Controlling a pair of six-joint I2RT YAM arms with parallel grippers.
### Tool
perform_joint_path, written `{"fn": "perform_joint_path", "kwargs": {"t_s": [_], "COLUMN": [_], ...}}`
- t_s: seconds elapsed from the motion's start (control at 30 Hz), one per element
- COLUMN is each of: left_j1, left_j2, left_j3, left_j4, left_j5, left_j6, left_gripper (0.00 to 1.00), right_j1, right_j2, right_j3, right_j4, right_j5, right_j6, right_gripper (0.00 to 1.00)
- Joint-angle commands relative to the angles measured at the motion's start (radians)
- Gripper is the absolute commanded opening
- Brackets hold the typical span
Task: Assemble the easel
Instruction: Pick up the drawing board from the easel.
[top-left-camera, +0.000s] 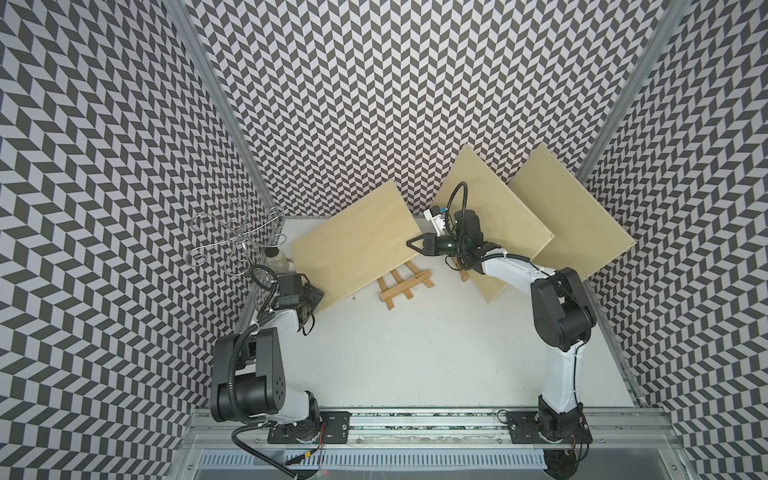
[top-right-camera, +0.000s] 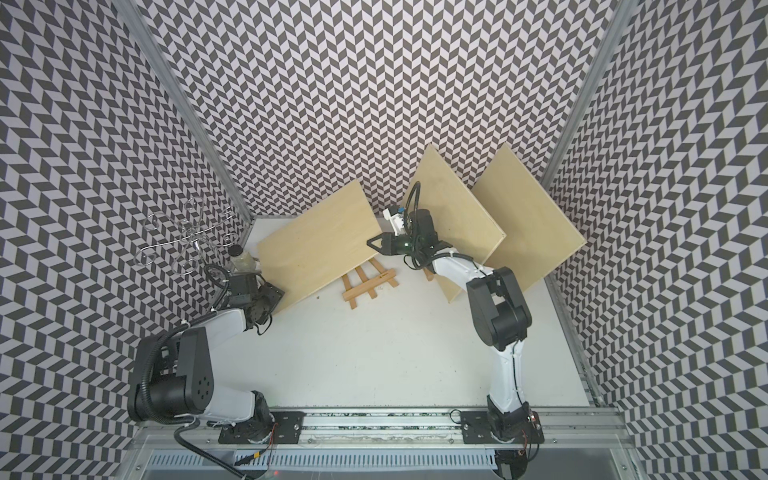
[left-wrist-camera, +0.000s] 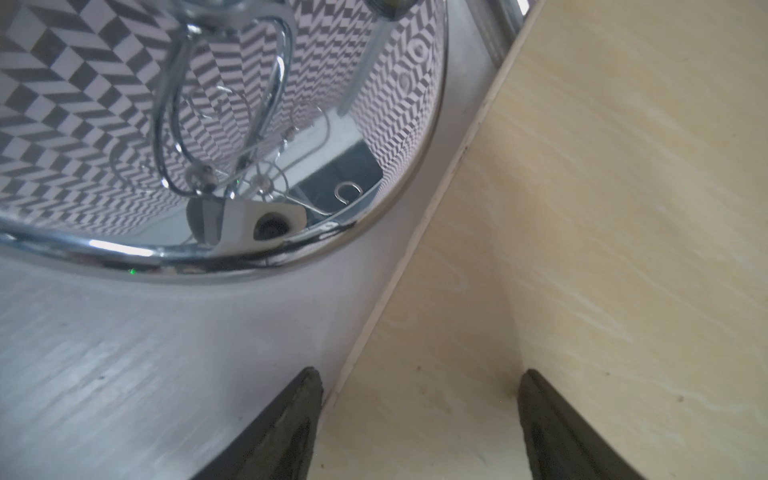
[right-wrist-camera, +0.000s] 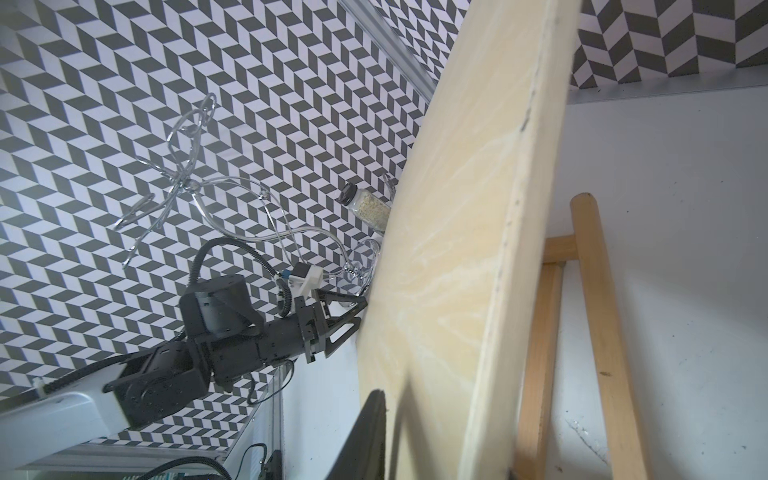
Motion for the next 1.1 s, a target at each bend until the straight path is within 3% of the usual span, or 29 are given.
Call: {"fn": "perform_joint_path", "kwargs": {"t_s": [0.0, 0.37, 0.67, 0.9, 1.07], "left_j1": [-0.071, -0.133, -0.163, -0.146, -0.131], "left_j2": [0.035, -0.015, -0.138, -0.246, -0.278], "left_j3": [0.0, 0.088, 0.103, 0.126, 0.233], "left_j4": [-0.071, -0.086, -0.11, -0.095, -0.162], "left_j5": [0.137, 0.261, 0.312, 0.503, 0.581], "left_j6": [0.027, 0.061, 0.046, 0.03, 0.018], "left_gripper": [0.75, 0.75, 0.73, 0.74, 0.82], "right_j1": [0.088, 0.098, 0.156, 0.177, 0.177], "right_j2": [-0.125, -0.4, -0.561, -0.644, -0.679], "right_j3": [-0.02, -0.105, -0.12, -0.148, -0.138], "right_j4": [0.123, 0.048, -0.209, -0.362, -0.499], "right_j5": [-0.073, 0.056, 0.086, 0.2, 0.239], "right_j6": [-0.107, -0.178, -0.438, -0.546, -0.631], "right_gripper": [0.0, 0.0, 0.0, 0.0, 0.0]}}
